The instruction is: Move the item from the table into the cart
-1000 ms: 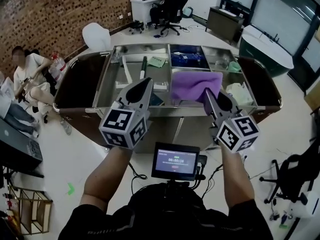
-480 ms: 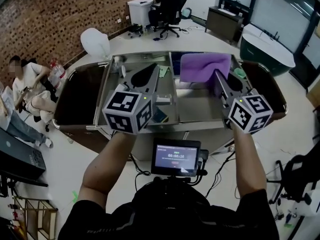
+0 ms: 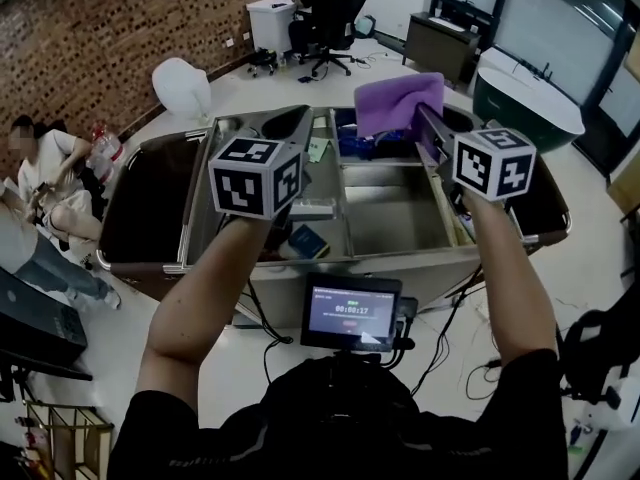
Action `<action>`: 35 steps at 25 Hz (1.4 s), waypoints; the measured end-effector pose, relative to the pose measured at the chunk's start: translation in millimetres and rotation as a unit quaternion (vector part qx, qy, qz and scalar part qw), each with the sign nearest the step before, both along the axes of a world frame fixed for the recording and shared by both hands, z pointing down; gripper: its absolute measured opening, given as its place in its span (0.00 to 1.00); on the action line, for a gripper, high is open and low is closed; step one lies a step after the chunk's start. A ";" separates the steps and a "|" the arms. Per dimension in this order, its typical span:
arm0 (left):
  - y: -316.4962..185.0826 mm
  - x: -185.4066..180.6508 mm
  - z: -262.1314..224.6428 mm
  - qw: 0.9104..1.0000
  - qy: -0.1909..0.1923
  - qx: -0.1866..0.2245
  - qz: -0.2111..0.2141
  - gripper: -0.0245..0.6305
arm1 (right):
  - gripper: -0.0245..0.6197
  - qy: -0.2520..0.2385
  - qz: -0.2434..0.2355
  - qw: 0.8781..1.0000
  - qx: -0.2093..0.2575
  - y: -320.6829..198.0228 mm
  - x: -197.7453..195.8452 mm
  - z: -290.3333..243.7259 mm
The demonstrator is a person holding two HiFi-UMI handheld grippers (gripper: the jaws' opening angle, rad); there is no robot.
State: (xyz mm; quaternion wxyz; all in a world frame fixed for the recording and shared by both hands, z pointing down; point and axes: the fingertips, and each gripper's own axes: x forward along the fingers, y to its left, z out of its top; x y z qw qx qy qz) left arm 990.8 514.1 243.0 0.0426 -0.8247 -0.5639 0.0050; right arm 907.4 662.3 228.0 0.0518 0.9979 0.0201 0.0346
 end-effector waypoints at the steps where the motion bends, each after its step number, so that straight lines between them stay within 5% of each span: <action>1: 2.9 4.5 1.1 1.000 -0.005 0.005 -0.004 0.04 | 0.09 -0.013 -0.003 1.000 -0.002 4.0 6.5 1.3; 16: 39.3 63.8 67.7 0.992 -0.080 0.092 -0.046 0.04 | 0.09 -0.229 -0.020 0.973 0.010 61.4 90.3 102.6; 27: 94.5 114.8 130.0 0.981 -0.128 0.138 -0.044 0.04 | 0.09 -0.335 -0.031 0.942 -0.006 103.7 152.1 178.9; 35: 101.4 120.5 153.9 0.977 -0.138 0.155 -0.044 0.04 | 0.09 -0.398 -0.035 0.916 -0.014 103.5 161.2 220.6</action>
